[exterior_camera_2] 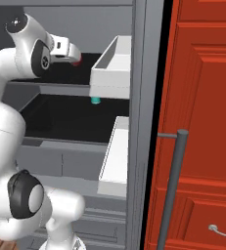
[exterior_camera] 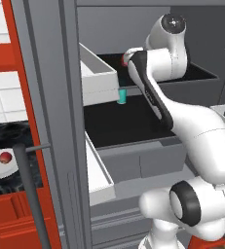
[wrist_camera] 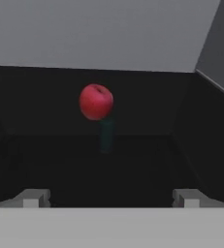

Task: Pick the two apples from the fridge and place them on the plate next to the blender to make a fruit smoothie.

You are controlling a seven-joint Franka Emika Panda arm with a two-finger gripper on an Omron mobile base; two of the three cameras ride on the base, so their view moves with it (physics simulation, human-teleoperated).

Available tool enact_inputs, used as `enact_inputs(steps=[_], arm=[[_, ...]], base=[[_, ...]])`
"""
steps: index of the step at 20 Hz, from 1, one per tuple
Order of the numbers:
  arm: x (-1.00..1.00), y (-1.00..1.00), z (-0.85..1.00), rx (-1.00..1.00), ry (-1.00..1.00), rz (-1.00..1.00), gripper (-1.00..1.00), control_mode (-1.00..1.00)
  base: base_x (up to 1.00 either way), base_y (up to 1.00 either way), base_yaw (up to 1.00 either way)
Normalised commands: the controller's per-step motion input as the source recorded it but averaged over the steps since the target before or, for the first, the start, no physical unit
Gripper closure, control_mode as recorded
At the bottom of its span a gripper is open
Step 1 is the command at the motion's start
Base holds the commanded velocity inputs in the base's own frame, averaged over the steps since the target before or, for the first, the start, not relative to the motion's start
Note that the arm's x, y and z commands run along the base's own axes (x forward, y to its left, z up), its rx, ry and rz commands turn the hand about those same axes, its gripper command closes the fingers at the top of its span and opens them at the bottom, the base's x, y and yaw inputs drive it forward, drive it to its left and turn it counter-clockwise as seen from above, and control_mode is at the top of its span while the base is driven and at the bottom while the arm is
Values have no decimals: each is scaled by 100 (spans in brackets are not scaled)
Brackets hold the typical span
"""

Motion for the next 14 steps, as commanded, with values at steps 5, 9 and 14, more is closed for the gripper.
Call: enact_inputs(steps=[5,9,14], arm=[[68,17,-37,0,4,0,-100,-100],[70,5,-23,0,2,0,-100,-100],[60,0,-2,0,2,0,-100,-100]], base=[[0,0,0],[0,0,0],[0,0,0]])
